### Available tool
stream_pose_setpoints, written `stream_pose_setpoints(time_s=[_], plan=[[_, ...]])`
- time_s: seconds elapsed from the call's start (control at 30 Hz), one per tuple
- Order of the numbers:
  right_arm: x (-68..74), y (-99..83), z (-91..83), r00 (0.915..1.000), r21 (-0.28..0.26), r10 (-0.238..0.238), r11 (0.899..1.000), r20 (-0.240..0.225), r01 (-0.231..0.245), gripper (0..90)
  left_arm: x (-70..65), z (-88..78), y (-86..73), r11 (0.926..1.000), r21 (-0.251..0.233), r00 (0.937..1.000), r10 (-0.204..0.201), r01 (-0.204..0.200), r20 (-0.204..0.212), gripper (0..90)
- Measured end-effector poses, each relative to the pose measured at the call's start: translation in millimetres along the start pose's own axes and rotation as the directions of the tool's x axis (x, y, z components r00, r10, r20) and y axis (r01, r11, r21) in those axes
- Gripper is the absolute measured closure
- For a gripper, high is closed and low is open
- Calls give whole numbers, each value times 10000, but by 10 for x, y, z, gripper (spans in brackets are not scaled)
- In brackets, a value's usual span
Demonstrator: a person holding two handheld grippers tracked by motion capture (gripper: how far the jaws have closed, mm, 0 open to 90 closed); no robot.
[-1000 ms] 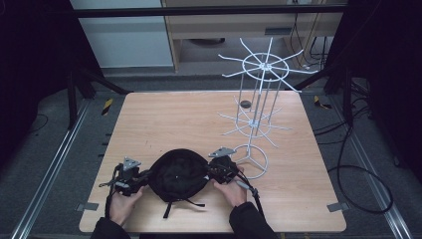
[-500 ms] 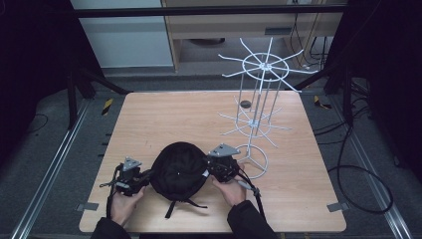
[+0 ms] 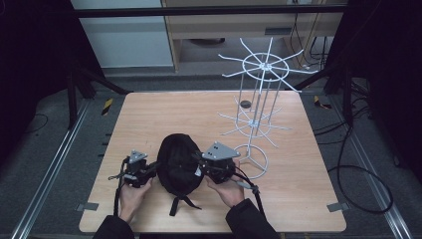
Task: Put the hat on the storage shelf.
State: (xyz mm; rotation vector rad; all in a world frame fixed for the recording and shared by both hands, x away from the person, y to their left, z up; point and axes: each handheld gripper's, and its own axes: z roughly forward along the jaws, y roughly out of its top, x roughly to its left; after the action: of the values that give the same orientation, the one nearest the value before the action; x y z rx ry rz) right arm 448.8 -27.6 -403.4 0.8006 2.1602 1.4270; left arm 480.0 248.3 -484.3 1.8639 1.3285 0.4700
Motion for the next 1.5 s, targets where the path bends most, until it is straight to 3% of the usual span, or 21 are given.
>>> stream_pose_setpoints(time_s=[0.37, 0.6, 0.63, 0.8, 0.83, 0.97, 1.1, 1.3, 1.5], plan=[[74, -84, 12, 9992, 120, -188, 9997, -339, 192, 822, -48, 210, 18, 10000, -52, 9999, 59, -58, 122, 782], [-9, -71, -63, 9984, 2, -52, 10000, 557, 52, 829, -70, 157, 19, 9998, -9, 9985, 191, -191, 506, 711], [-32, -58, -91, 9968, -50, -74, 10000, 800, 78, 830, -96, 117, 20, 9994, -47, 9976, 350, -348, 593, 705], [-43, -18, -140, 9915, -77, -415, 9991, 1229, 428, 830, -150, 28, 16, 9972, -94, 9936, 753, -748, 836, 693], [-41, 1, -156, 9870, -23, -685, 9976, 1457, 696, 830, -174, -14, 9, 9960, -98, 9914, 898, -892, 953, 692], [-43, 16, -166, 9820, -15, -899, 9958, 1659, 914, 830, -193, -56, 1, 9946, -83, 9900, 1035, -1031, 962, 718], [-23, 37, -162, 9876, -250, -1031, 9940, 1185, 1068, 828, -163, 24, 1, 9956, 140, 9920, 912, -928, 872, 802], [123, 19, -111, 9835, -331, -1796, 9831, 211, 1802, 815, -159, 155, -6, 9945, 288, 9933, 993, -1012, 589, 808], [256, -81, -60, 9822, -350, -1780, 9837, -606, 1762, 762, -125, 132, -7, 9964, 303, 9945, 769, -792, 712, 771]])
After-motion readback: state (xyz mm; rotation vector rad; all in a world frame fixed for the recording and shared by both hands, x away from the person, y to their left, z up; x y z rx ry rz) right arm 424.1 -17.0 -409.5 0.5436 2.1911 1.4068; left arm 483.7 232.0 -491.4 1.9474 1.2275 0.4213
